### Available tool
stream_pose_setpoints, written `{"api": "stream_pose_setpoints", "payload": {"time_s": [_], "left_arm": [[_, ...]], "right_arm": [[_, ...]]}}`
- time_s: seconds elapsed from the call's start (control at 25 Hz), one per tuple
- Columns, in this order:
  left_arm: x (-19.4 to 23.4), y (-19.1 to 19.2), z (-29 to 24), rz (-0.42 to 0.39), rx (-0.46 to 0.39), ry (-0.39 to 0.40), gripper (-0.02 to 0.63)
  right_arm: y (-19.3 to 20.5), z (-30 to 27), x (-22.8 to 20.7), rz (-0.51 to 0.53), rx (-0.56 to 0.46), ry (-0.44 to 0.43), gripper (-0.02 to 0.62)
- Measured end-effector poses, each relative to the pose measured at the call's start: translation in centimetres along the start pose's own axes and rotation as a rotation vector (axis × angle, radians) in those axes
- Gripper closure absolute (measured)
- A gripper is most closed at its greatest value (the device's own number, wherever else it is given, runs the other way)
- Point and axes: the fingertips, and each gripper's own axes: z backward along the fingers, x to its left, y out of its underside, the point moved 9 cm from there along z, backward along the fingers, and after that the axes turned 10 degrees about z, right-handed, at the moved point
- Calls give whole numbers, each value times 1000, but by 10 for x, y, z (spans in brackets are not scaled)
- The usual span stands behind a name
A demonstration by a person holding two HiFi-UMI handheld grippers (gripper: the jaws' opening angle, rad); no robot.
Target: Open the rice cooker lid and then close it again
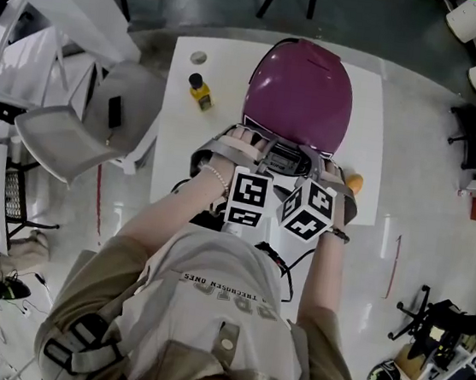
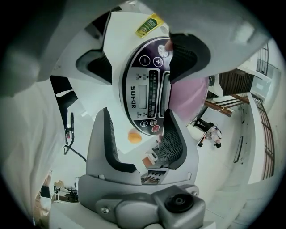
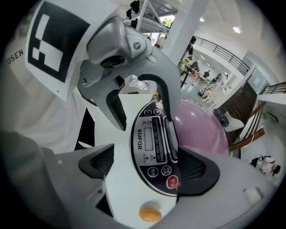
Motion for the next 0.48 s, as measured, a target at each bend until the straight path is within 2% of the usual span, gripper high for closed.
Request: {"api": "stream_pose_setpoints", "payload": {"time_s": [0.48], "left_arm": [[-3,-5,-1,-58,57,-9,192]], "right_arm": [[1,2,-1,58,41,-19,179]]}}
